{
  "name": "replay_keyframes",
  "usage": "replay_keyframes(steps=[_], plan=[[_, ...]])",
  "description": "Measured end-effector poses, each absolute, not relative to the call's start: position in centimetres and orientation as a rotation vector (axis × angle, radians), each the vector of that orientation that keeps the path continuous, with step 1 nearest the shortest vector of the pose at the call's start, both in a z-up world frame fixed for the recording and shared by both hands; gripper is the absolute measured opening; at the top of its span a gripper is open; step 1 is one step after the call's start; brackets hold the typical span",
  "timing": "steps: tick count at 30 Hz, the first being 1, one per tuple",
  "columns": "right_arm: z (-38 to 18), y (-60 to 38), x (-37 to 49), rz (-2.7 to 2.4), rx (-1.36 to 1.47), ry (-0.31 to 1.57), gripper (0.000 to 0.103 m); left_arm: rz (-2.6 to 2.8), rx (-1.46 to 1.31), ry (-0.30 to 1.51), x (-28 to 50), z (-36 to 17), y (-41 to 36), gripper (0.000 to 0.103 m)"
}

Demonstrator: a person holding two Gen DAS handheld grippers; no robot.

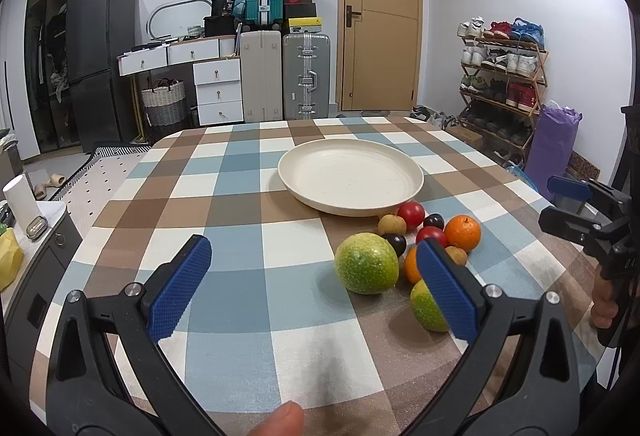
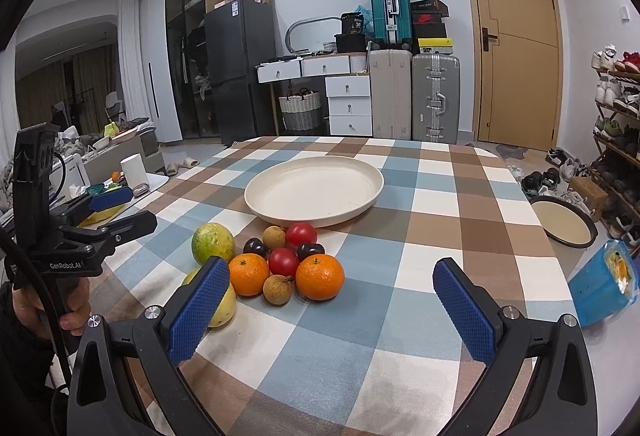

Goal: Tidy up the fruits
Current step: 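Grasp the green citrus with the left gripper while the right gripper grasps an orange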

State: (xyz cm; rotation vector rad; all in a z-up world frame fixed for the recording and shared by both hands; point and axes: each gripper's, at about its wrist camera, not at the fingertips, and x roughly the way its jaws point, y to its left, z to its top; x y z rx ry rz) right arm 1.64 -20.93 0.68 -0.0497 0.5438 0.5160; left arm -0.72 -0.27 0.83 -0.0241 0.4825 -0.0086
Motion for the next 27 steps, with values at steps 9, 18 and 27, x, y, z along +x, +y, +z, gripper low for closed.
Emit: replay_keyframes(steps=[9,18,27], plan=[[0.6,-20.7,1.8,0.509,-0.064,0.563,0.103,0.020,-0.017,0.491,-0.4,0.6,-0.4,0.102],[0.0,-19.9,2.7,0.508,-0.096,0.621,0.103,-0.002,0.007,0.531,0.3,0.1,-0.9,0.102],[-0.7,-19.0,4.7,0.516,-0.115,0.722,0.103,-0.052,0.013,0.600,2.0,-0.6,-1.8,0.100]])
